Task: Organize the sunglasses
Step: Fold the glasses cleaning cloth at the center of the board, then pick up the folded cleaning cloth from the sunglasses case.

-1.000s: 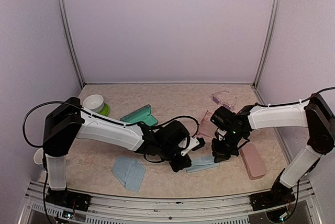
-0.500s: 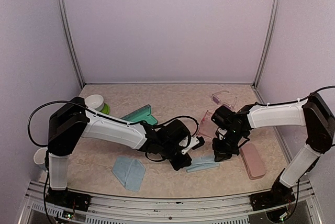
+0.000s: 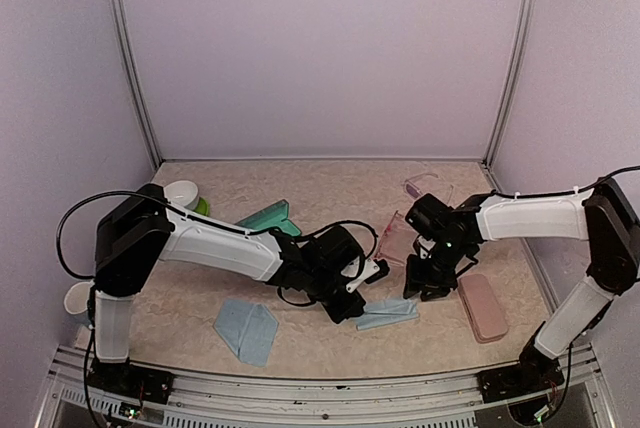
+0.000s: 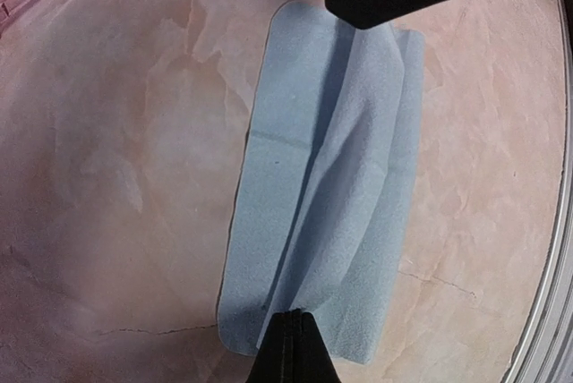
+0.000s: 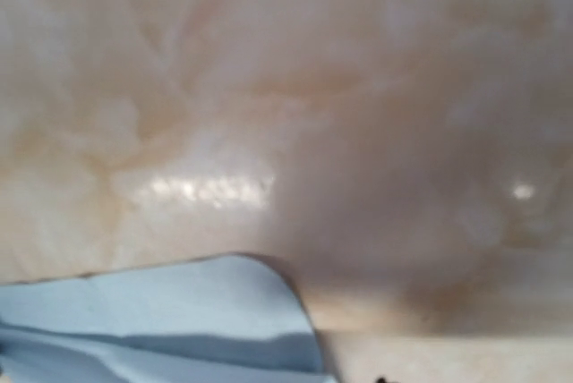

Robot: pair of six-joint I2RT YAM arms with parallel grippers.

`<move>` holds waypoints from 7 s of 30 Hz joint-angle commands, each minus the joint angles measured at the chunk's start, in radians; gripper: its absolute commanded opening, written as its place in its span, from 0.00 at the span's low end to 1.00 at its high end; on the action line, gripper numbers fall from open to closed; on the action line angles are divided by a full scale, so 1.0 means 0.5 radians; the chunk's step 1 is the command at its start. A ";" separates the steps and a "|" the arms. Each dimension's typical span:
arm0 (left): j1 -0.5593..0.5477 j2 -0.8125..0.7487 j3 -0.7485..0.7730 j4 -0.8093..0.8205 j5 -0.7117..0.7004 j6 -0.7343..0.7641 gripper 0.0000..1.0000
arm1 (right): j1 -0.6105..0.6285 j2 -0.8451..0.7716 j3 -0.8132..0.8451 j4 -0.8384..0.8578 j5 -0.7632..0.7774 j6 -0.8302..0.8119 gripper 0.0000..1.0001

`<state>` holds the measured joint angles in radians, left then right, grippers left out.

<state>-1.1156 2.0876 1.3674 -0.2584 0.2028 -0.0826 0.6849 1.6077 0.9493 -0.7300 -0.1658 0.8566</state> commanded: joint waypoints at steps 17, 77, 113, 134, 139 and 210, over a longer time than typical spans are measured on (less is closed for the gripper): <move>0.085 0.084 0.125 -0.122 0.065 -0.222 0.00 | -0.032 -0.193 0.032 0.051 0.095 -0.029 0.45; -0.325 -1.032 -0.338 0.254 -0.594 0.695 0.96 | -0.069 -0.800 -0.137 -0.095 0.218 -0.201 0.66; -0.323 -0.069 -0.148 0.046 -0.619 1.078 0.27 | -0.072 -1.062 -0.270 -0.229 0.297 -0.084 0.66; -0.410 -0.027 -0.223 0.137 -0.772 1.112 0.05 | -0.072 -1.027 -0.267 -0.221 0.248 -0.042 0.66; -0.457 -0.060 -0.260 0.131 -0.789 1.058 0.00 | -0.084 -0.977 -0.254 -0.230 0.221 0.036 0.66; -0.620 -0.032 -0.185 0.053 -0.952 0.472 0.00 | -0.226 -0.289 -0.621 0.593 -0.508 0.031 0.00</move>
<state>-1.4090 2.0472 1.2522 -0.1795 -0.2871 0.1787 0.5793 1.4651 0.6220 -0.3901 -0.4530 0.8982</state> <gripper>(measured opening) 0.007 0.006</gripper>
